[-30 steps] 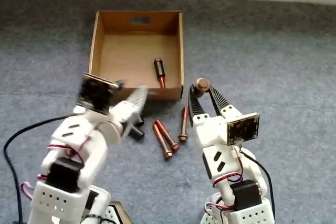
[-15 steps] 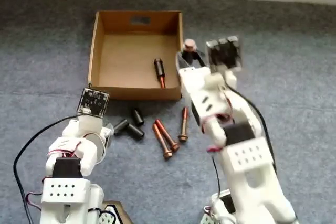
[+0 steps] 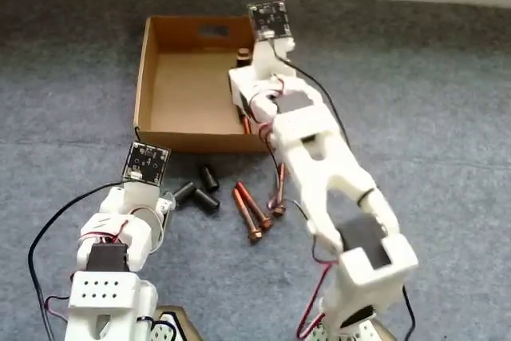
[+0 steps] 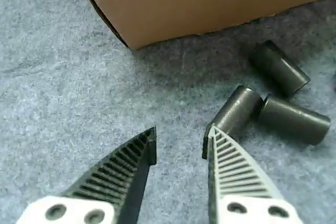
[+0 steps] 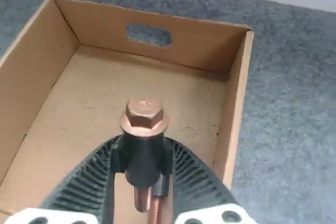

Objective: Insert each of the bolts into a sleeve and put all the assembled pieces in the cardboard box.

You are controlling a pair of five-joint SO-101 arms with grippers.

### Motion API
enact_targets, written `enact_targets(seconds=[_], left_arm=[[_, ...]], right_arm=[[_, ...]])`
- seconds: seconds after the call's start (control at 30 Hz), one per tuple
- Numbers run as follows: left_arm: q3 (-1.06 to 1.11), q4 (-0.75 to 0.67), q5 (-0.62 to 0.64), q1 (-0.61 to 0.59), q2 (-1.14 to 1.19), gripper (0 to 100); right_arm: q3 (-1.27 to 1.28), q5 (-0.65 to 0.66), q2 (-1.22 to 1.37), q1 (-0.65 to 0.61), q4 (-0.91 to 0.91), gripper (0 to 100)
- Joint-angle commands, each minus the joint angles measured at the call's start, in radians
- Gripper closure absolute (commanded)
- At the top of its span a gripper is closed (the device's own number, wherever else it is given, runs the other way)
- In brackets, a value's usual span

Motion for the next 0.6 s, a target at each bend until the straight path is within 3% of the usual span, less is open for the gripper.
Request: enact_targets(seconds=[0.0, 0.2, 0.57], left_arm=[[-0.002, -0.018, -0.005, -0.001, -0.012, 83], [-0.002, -0.018, -0.005, -0.001, -0.012, 83], [-0.002, -0.018, -0.005, -0.001, -0.012, 83]], right_arm=[[-0.294, -0.003, 0.127, 0.015, 0.12, 99.3], [-0.676, 0.025, 0.366, 0.058, 0.377, 99.3], [-1.113, 0.023, 0.704, 0.058, 0.578, 99.3]])
